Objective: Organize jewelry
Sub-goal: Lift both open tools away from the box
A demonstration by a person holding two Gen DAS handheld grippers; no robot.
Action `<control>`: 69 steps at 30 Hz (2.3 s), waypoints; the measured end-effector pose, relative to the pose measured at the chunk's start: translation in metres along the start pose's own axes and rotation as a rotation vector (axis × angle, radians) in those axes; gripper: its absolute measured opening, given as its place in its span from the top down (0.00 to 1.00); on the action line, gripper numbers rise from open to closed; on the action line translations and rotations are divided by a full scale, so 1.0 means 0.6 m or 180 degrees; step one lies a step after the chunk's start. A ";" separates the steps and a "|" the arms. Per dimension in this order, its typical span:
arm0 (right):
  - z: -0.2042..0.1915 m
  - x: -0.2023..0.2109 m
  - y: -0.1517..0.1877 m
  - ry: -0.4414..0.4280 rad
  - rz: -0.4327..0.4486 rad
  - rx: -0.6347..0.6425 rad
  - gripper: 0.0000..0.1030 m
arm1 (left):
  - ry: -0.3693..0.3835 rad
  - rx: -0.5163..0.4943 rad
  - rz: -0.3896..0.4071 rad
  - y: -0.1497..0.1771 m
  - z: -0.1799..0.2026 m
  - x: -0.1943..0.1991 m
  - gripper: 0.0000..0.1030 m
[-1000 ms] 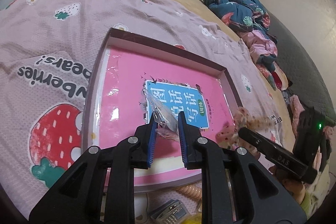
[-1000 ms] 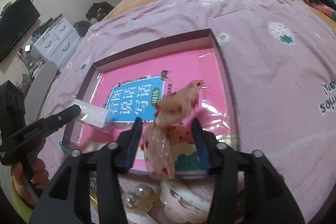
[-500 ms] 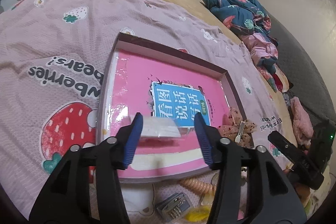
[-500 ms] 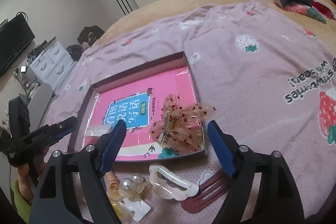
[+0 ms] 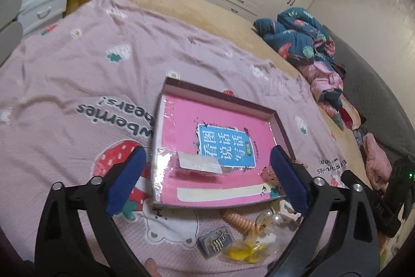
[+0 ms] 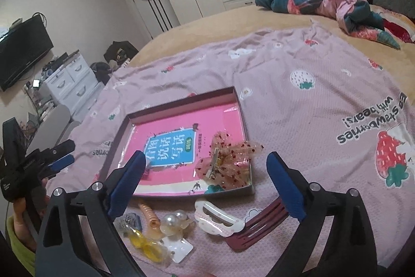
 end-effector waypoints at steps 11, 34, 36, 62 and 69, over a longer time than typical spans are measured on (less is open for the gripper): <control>-0.026 0.067 -0.013 -0.0111 0.0247 0.0102 0.06 | 0.0033 0.0032 0.0234 -0.002 0.014 0.071 0.09; -0.074 0.209 0.003 -0.0240 0.0614 0.0483 0.05 | 0.0062 -0.0184 0.0401 0.052 0.035 0.192 0.09; -0.076 0.212 0.010 -0.0233 0.0596 0.0520 0.05 | 0.0045 -0.0198 0.0370 0.062 0.035 0.192 0.09; -0.069 0.184 0.124 -0.0061 0.0113 0.0814 0.05 | -0.0329 -0.0725 -0.0117 0.189 0.066 0.118 0.09; -0.068 0.163 0.162 -0.0060 -0.0096 0.0876 0.05 | -0.0359 -0.0736 -0.0220 0.206 0.061 0.107 0.09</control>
Point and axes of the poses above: each gripper's, at about its wrist camera, not at the fingertips, and x roughly against the way its jaws point, z to its right, y to its underside, the point moved 2 cm from there along -x, roughly the way its jaws point, and after that the axes turned 4 degrees about x, right-handed, at the moved point
